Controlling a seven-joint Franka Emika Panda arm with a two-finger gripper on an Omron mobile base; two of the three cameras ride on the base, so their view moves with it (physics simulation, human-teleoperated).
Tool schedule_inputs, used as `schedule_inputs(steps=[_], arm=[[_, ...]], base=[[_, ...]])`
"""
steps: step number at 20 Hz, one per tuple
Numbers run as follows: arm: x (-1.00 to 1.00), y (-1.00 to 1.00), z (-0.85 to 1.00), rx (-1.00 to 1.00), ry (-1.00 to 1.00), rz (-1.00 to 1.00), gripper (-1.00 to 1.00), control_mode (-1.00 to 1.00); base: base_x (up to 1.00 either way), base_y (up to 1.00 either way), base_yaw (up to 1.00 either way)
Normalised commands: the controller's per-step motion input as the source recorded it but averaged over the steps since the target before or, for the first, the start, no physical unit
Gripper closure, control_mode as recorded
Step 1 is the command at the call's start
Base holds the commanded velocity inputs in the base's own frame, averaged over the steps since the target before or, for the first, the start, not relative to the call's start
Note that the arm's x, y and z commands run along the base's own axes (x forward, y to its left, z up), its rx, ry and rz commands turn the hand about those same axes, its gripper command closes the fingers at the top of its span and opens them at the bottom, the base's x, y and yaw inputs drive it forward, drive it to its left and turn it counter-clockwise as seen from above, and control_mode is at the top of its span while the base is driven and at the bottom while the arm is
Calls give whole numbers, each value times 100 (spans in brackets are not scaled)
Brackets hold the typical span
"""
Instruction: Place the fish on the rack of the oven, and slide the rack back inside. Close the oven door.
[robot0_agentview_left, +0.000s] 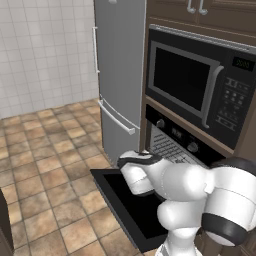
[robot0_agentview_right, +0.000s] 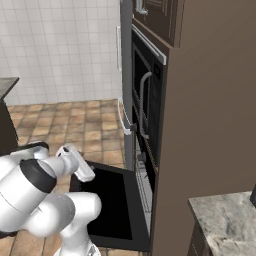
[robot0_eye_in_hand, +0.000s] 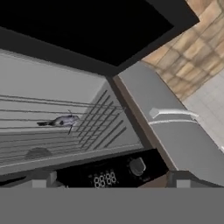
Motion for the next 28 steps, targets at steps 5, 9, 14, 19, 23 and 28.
schedule_inputs(steps=[5,9,14,19,23,28], arm=[[17,23,100,-73,22,0,-100,-100],[27,28,100,-70,18,0,-100,-100],[34,29,100,-67,23,0,-100,-100],[37,30,100,-63,20,0,-100,-100],[33,17,100,-56,18,0,-100,-100],[28,16,100,-49,19,0,-100,-100]], base=[[0,0,0],[0,0,0],[0,0,0],[0,0,0],[0,0,0],[0,0,0]])
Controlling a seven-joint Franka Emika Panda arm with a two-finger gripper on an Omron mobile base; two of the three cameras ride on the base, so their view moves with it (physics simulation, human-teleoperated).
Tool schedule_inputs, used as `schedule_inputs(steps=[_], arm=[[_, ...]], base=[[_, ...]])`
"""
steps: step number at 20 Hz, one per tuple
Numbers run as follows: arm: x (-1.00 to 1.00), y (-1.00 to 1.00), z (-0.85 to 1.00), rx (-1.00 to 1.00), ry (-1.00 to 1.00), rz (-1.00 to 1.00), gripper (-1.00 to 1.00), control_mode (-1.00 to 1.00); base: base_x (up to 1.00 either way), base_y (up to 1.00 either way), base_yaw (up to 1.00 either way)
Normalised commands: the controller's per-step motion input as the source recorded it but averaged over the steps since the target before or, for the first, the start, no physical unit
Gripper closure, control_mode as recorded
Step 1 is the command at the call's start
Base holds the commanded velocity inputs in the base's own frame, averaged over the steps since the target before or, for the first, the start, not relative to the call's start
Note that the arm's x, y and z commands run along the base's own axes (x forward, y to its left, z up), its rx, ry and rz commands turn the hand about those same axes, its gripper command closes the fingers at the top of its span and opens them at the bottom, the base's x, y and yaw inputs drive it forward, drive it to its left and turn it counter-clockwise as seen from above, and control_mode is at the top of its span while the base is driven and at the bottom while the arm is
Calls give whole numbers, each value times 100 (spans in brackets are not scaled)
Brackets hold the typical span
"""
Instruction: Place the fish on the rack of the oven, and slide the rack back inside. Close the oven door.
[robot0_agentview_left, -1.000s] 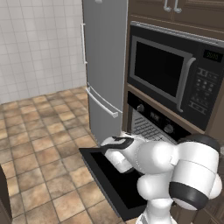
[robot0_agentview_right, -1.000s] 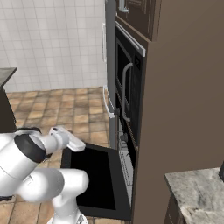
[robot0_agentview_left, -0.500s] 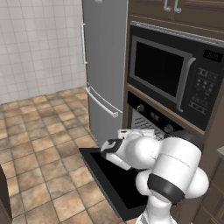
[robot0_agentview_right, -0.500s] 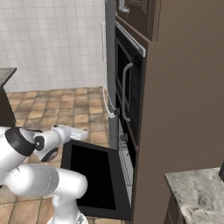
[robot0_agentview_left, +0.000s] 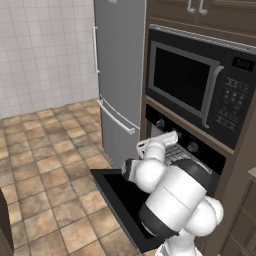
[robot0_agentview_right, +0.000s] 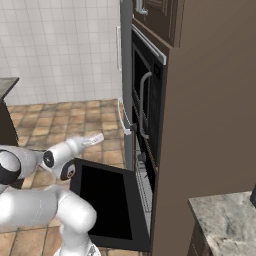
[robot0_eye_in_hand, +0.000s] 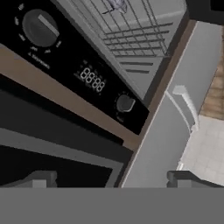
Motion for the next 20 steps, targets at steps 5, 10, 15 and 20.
schedule_inputs(steps=[5,10,15,20], arm=[[21,37,100,-47,25,0,-100,-100],[6,57,100,-46,35,0,-100,-100],[0,73,100,-47,50,-1,-100,-100],[0,88,72,-49,60,-1,-100,-100]], base=[[0,0,0],[0,0,0],[0,0,0],[0,0,0]])
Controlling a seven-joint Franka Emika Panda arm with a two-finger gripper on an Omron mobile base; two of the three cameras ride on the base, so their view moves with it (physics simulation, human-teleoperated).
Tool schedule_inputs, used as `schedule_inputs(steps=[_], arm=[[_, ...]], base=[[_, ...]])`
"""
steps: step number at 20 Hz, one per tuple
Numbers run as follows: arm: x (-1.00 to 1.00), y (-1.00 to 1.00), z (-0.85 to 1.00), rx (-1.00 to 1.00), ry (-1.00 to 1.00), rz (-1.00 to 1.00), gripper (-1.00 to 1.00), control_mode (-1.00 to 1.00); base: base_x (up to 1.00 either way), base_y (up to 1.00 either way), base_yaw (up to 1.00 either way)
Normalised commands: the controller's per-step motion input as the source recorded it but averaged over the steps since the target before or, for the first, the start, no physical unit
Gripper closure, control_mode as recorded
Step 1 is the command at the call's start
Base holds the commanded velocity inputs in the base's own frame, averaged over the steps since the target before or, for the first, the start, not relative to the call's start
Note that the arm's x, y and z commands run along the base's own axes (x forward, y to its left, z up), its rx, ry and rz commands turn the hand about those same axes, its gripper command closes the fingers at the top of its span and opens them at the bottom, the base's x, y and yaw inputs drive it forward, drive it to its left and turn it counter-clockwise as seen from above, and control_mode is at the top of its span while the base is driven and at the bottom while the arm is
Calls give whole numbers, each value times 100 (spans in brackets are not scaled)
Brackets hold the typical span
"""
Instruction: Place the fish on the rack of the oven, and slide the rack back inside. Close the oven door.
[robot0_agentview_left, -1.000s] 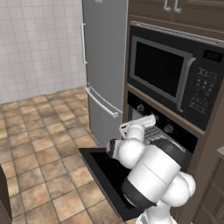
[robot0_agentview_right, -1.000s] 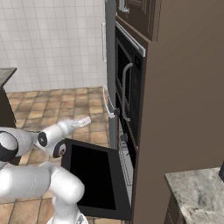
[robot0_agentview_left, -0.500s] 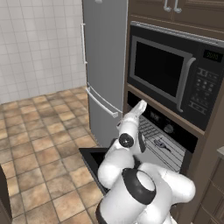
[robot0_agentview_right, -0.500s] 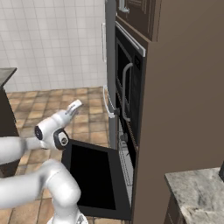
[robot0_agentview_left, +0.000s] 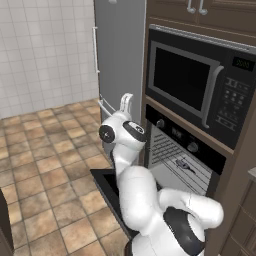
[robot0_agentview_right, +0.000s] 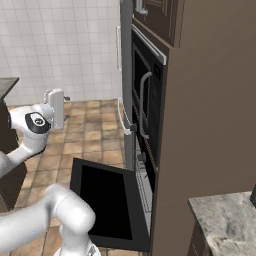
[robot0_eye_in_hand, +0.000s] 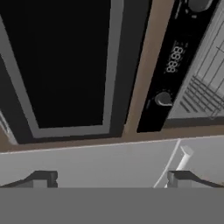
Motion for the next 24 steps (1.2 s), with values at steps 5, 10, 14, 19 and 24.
schedule_inputs(steps=[5,10,14,19,24], arm=[[-13,100,-22,-57,45,0,-100,-100],[-64,100,-100,-58,10,0,-100,-100],[-74,80,-95,-50,4,0,-100,-100],[-54,29,-37,-28,11,-7,-100,-100],[-1,1,0,-2,4,-1,-100,-100]], base=[[0,0,0],[0,0,0],[0,0,0],[0,0,0],[0,0,0]])
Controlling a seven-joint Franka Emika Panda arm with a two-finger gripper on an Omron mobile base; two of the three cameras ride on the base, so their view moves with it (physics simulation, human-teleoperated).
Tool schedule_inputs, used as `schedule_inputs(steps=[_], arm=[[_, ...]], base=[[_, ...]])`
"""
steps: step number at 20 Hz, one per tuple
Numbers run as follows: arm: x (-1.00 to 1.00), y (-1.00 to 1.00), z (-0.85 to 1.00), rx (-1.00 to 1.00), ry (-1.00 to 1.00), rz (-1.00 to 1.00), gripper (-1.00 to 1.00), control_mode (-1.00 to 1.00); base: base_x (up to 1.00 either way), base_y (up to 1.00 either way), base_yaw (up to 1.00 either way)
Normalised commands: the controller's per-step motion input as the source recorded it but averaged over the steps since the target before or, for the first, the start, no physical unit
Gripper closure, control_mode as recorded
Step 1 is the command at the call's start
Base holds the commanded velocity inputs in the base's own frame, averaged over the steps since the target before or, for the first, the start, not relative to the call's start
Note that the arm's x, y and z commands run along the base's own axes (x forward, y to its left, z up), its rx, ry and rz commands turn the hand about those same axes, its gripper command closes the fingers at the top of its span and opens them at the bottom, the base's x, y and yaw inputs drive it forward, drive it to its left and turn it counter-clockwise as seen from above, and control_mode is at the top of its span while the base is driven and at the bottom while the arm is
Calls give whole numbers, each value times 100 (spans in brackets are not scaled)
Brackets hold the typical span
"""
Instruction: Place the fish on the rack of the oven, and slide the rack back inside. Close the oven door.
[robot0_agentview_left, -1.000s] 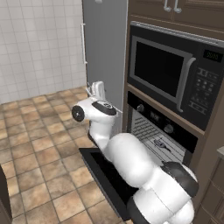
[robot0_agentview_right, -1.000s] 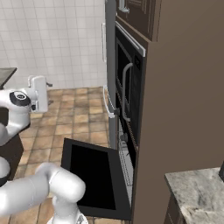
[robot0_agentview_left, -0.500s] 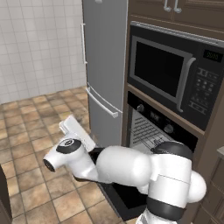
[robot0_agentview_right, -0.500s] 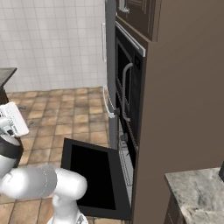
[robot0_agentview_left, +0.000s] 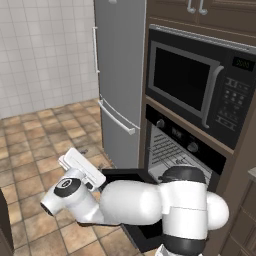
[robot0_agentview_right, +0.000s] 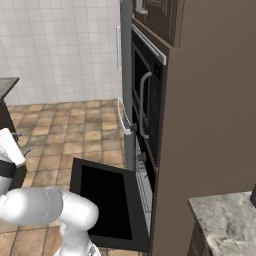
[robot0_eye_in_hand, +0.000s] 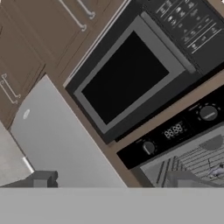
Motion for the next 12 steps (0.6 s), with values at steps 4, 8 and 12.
schedule_inputs(steps=[4,8,12], arm=[[-11,8,-1,1,19,-6,-100,-100],[-32,13,-29,0,32,-8,-100,-100],[-48,6,-49,0,39,-9,-100,-100]], base=[[0,0,0],[0,0,0],[0,0,0]])
